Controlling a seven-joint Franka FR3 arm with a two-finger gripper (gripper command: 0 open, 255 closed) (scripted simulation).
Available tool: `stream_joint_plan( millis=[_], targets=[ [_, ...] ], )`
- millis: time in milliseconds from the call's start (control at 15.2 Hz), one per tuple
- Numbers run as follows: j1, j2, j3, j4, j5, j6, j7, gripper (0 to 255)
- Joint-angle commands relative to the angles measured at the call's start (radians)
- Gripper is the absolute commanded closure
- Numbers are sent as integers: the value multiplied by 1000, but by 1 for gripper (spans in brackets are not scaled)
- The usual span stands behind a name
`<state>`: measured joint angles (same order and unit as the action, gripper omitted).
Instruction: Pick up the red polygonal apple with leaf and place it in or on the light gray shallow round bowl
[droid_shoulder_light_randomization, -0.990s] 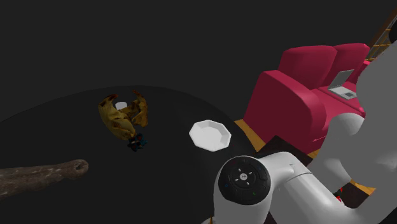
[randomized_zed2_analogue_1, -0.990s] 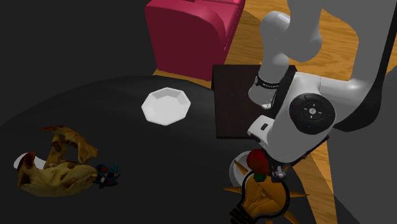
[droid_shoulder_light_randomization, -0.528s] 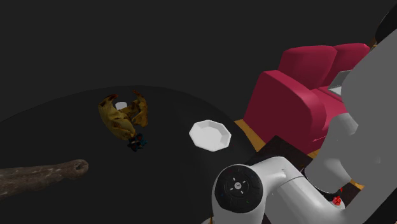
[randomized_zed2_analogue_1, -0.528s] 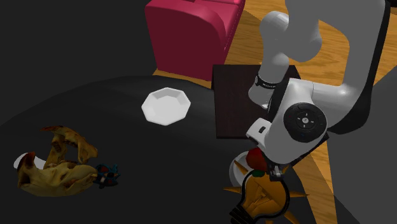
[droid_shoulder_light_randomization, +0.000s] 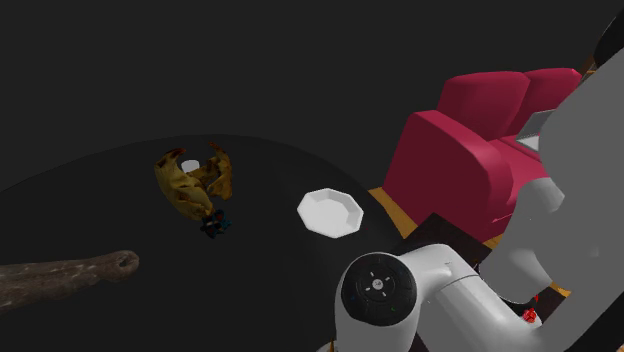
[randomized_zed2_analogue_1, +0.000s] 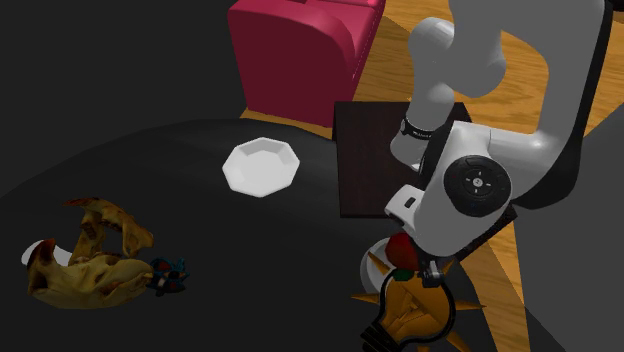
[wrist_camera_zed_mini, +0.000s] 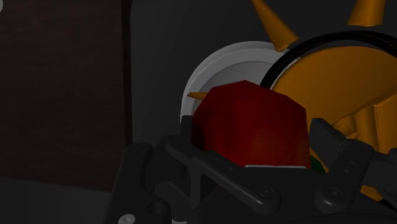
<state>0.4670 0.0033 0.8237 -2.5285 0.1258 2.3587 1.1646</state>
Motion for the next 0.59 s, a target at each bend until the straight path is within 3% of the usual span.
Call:
stream_joint_plan(
  millis=[0, 264, 528],
  targets=[
    [4, 13, 3, 12, -9, 7, 13, 0],
    [2, -107, -9, 72, 82, -146, -59, 0],
    [3, -107, -10, 72, 81, -146, -59, 0]
  ],
)
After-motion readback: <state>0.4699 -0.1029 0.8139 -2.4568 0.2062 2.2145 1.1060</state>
